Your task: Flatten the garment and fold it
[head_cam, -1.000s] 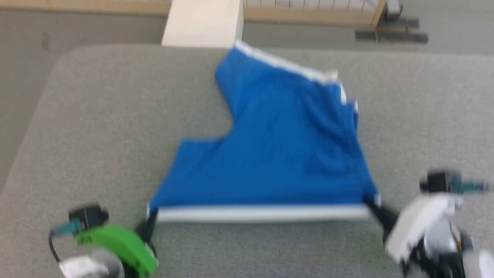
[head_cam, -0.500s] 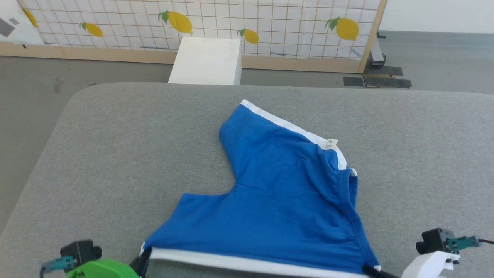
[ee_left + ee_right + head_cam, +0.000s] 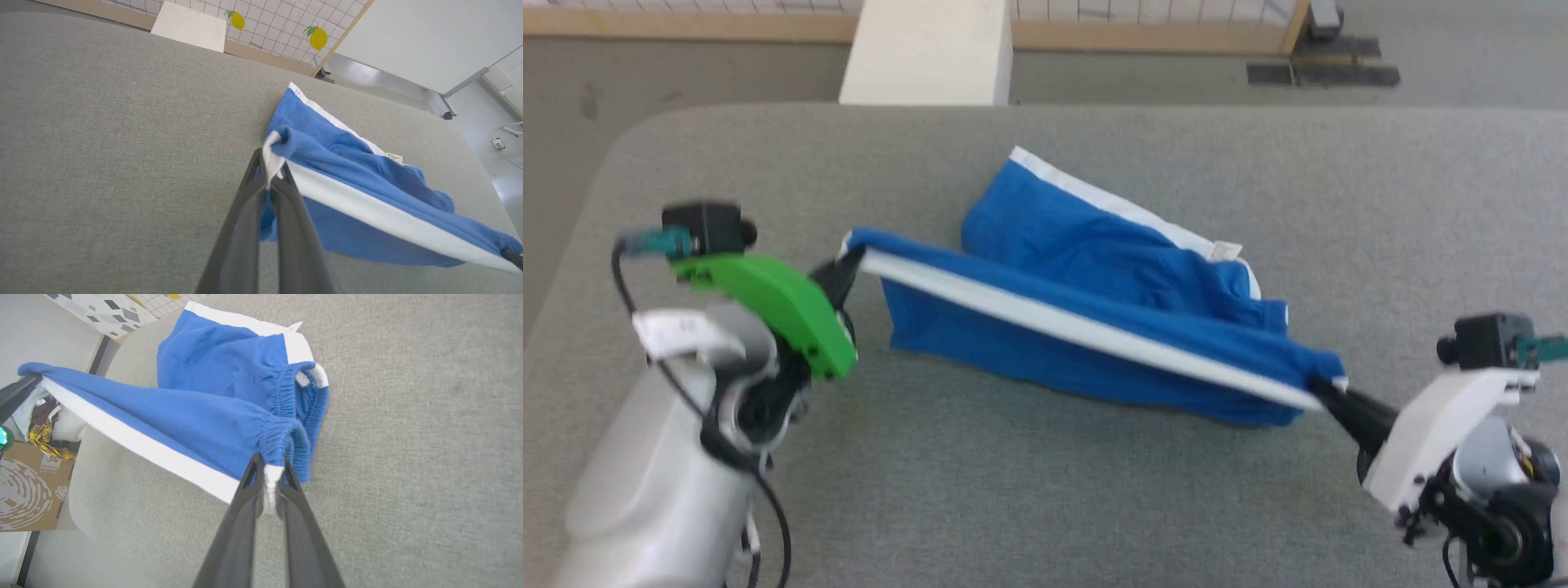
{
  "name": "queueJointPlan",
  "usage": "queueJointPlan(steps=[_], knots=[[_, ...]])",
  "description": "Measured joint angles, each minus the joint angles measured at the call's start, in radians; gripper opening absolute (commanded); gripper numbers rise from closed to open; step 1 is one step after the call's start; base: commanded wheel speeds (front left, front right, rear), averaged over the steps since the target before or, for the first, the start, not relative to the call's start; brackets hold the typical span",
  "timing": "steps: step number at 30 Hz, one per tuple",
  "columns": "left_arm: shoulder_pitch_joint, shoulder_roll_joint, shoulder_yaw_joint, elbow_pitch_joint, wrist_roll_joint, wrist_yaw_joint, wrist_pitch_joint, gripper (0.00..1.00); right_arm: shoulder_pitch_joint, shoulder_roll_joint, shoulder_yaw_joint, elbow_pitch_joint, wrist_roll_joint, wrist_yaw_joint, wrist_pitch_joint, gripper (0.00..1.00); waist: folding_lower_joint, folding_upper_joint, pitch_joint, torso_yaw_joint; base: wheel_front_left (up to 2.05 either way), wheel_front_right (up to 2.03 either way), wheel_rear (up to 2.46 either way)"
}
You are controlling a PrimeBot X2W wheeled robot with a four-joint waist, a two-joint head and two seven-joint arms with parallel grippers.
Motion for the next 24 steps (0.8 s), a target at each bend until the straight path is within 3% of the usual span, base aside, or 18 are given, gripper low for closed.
queueJointPlan(steps=[11, 24], knots=[[-0.365, -0.022, -0.066, 0.267, 0.069, -0.094, 0.041, 0.00, -0.205, -0.007, 0.025, 0.122, 0.018, 0.000, -0.110, 0.00, 0.0000, 0.0000, 0.193, -0.066, 0.00, 0.00, 0.00], [-0.542, -0.019, -0.114, 0.395, 0.140, -0.147, 0.024, 0.00, -0.274, -0.005, 0.090, 0.195, 0.045, 0.000, -0.216, 0.00, 0.0001, 0.0000, 0.351, -0.175, 0.00, 0.00, 0.00]])
